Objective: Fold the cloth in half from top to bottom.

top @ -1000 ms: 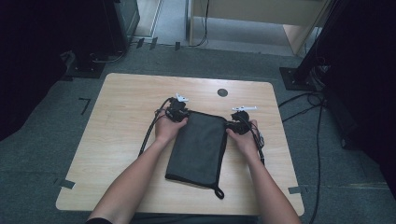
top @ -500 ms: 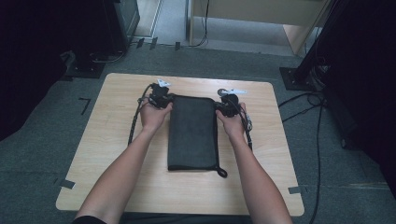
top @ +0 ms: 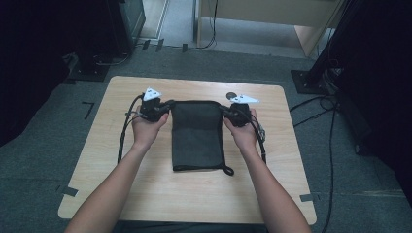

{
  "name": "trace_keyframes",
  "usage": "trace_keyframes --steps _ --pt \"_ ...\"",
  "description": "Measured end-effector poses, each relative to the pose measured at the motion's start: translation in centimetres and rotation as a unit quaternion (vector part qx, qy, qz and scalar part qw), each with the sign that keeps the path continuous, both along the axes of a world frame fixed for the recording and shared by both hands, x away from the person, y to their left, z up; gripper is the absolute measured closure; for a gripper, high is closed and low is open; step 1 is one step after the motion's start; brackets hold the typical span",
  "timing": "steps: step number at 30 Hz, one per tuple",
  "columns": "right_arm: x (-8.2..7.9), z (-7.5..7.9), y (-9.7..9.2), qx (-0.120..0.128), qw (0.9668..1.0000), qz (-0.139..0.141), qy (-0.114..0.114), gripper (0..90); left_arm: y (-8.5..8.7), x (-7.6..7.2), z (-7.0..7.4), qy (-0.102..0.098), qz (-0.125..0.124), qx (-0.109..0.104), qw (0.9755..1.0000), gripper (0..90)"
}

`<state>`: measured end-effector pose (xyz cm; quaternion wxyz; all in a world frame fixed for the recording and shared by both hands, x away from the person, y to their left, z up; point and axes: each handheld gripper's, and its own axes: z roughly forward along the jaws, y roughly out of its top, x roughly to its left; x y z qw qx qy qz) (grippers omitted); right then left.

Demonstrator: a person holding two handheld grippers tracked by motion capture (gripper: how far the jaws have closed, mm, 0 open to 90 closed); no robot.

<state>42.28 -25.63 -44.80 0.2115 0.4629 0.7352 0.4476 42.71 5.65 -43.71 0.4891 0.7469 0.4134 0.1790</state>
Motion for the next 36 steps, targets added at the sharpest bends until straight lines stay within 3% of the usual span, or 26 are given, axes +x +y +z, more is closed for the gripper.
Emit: trace_keyframes --steps 5,12,15,22,24,26,29,33,36 --pt "-2.7 -1.0 -0.8 -0.005 0.9997 0.024 -0.003 85.7 0.1 -3.1 -0.4 -0.029 -0.034 0.025 0.9987 85.6" --pt "-5.5 -1.9 -0.9 -0.029 0.9988 0.038 -0.004 85.5 -0.3 -6.7 -1.4 -0.026 -0.072 0.022 0.9968 85.3" --pt "-6.8 -2.8 -1.0 -0.035 0.9987 0.039 0.0 85.3 -0.4 -8.4 -2.1 -0.027 -0.084 0.034 0.9955 84.8" --pt "-9.9 -4.8 -1.7 -0.032 0.9982 0.049 0.014 86.0 0.0 -11.4 -4.9 0.004 -0.104 0.062 0.9927 84.7" --pt "-10.9 -5.6 -1.9 -0.054 0.9974 0.046 0.012 87.6 0.2 -11.9 -5.6 0.01 -0.106 0.071 0.9918 84.8" --pt "-11.4 -6.4 -2.3 -0.059 0.9967 0.05 0.024 85.8 0.3 -12.2 -6.3 0.018 -0.109 0.075 0.9911 84.3" --pt "-11.7 -6.7 -3.1 -0.039 0.9973 0.048 0.039 76.2 0.5 -12.5 -6.9 0.026 -0.114 0.068 0.9908 80.7" --pt "-11.9 -5.5 -3.8 0.001 0.9987 0.041 0.031 70.2 0.6 -13.0 -6.7 0.021 -0.121 0.062 0.9905 73.3" --pt "-12.0 -4.7 -3.7 0.01 0.999 0.036 0.024 65.9 0.9 -13.4 -6.7 0.017 -0.119 0.061 0.9909 68.0"
